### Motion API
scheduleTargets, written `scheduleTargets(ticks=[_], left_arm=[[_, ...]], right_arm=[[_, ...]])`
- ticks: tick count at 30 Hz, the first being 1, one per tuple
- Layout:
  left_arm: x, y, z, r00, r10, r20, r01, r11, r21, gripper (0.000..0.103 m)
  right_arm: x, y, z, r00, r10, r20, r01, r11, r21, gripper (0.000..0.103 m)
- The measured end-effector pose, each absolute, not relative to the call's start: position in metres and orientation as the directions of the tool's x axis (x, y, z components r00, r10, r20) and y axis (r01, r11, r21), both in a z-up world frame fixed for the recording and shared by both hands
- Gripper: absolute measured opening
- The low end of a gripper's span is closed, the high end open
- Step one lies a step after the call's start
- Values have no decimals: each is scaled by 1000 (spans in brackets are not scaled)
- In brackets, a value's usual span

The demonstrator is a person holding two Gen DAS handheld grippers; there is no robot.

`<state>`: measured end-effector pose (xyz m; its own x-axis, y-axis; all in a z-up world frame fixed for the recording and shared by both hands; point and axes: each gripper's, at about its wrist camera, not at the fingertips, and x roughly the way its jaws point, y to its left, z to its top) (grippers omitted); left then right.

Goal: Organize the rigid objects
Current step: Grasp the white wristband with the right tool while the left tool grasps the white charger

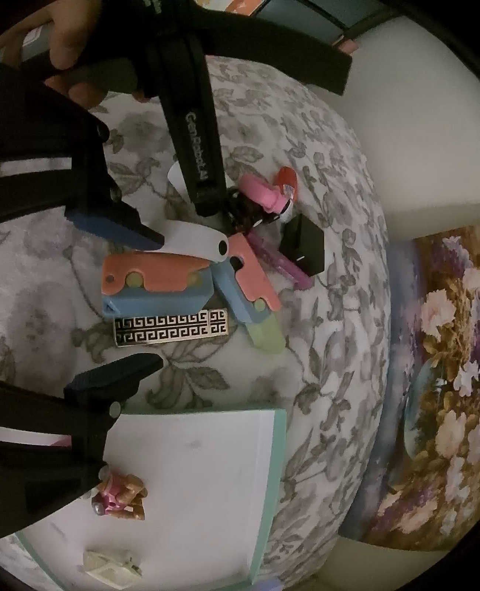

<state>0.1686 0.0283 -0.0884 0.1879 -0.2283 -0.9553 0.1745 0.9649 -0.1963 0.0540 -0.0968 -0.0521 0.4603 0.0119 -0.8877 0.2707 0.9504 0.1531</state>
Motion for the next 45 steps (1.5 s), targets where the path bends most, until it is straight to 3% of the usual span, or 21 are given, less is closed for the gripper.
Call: scheduleTargets(ticks=[5, 11, 19, 30, 35, 45], left_arm=[[168, 30, -88, 190, -217, -957, 176, 967, -185, 66], [168, 31, -87, 189, -222, -956, 173, 966, -190, 65], [169, 36, -87, 189, -219, -957, 158, 969, -191, 65], [175, 62, -86, 204, -170, -964, 118, 982, -148, 65], [175, 65, -87, 204, -165, -965, 123, 982, -142, 65], [173, 65, -84, 213, -160, -964, 113, 984, -138, 65]], right_arm=[[55, -94, -53, 461, 20, -887, 266, 951, 159, 60], [58, -83, -49, 473, 32, -881, 230, 960, 158, 49], [60, -76, -45, 494, 49, -868, 217, 960, 178, 48], [69, -60, -49, 494, 76, -866, 194, 961, 195, 33], [71, -56, -55, 486, 72, -871, 197, 962, 190, 21], [67, -67, -48, 514, 122, -849, 231, 933, 274, 20]])
